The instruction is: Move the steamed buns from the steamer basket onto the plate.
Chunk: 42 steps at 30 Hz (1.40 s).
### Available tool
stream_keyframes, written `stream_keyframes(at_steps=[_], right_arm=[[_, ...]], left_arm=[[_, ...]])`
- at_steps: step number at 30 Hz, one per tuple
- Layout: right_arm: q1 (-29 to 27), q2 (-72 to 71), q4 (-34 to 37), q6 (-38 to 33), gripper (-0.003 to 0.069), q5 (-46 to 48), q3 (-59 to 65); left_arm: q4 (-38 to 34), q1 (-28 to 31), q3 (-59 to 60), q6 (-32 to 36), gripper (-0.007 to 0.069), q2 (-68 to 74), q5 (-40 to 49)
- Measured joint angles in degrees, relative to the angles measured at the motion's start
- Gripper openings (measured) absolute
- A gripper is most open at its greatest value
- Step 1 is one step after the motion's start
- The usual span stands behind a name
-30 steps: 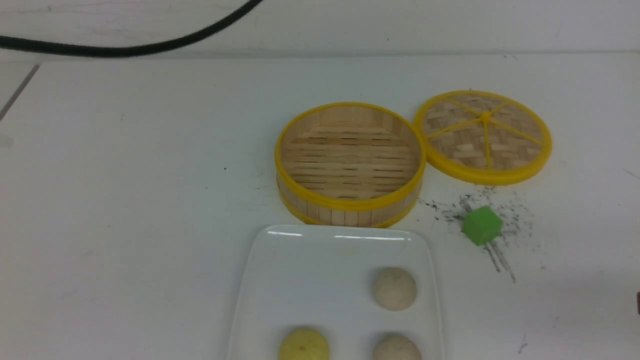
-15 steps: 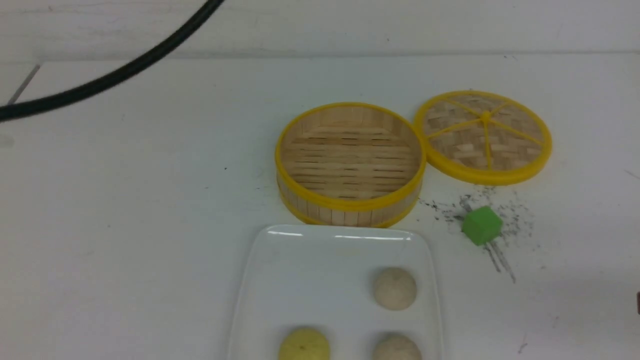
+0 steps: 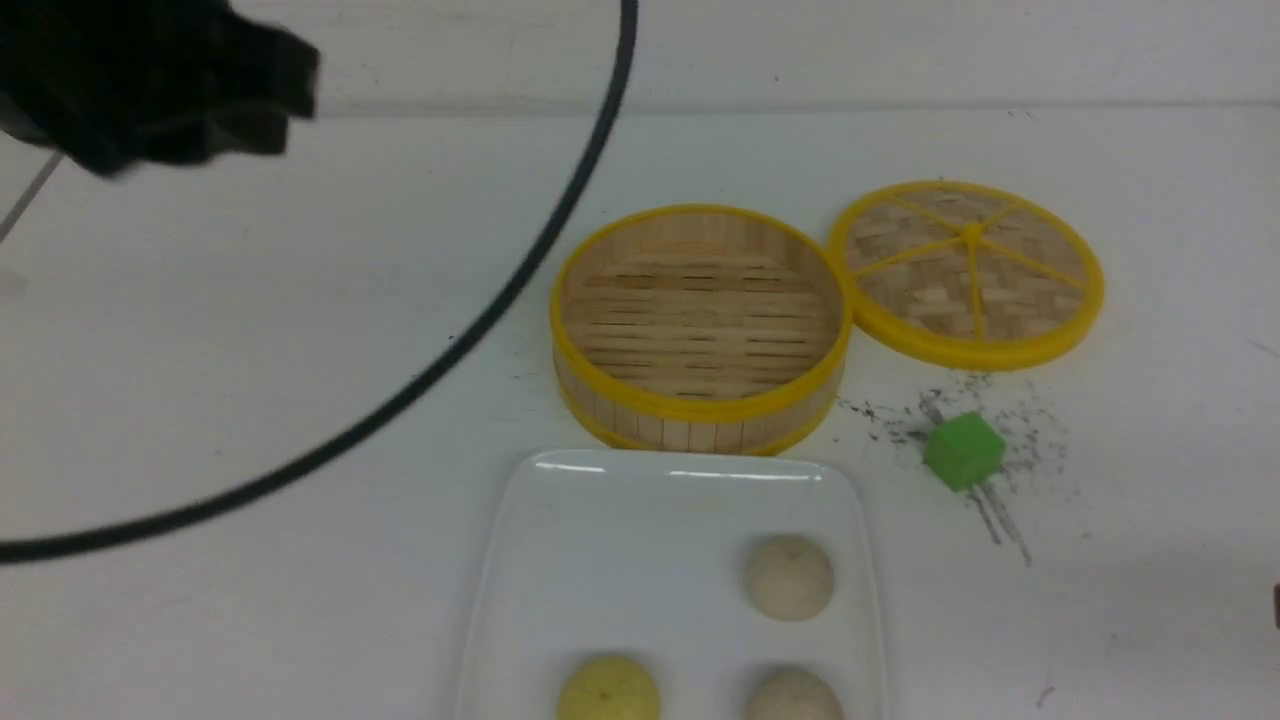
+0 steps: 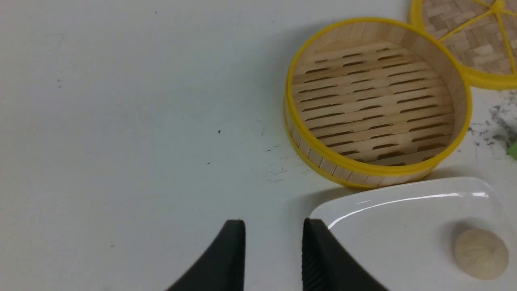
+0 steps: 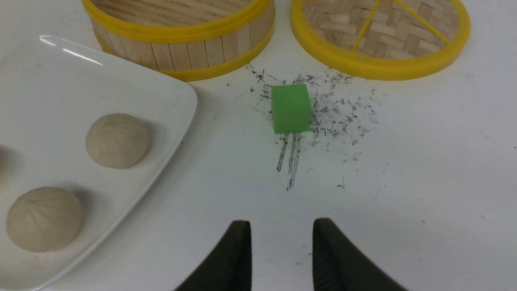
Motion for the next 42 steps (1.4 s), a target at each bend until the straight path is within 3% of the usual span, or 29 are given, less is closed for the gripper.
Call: stream_keyframes(at_steps=[6,11,18,26,33,42], right_arm=[[0.0,0.0,0.0,0.0,0.0242,0.0,0.0],[0.0,0.0,0.0,0.0,0.0242,0.0,0.0],[0.0,0.0,0.1,0.0,0.0242,0.0,0.0],[0.0,0.0,0.1,0.0,0.0242,0.0,0.0],[0.0,0.0,0.1,0.0,0.0242,-0.2,0.0],[0.0,0.0,0.1,0.0,0.0242,-0.2,0.0]], left_arm=[[0.1,0.0,15.4,-0.1,0.0232,0.1,-14.2],[-0.2,0.0,21.8,-1.3,0.0232,-0.5,-18.9],[-0.3,0.0,22.7,-2.7,0.0232,-9.2,-19.6],[0.3,0.0,23.0,-5.6,0.0236,-20.5,-11.5],[2.5,0.0,32.4,-8.2,0.0236,-24.9,-10.1],[3.2,0.0,50.7,-9.2,0.0236,-25.5,-31.7]])
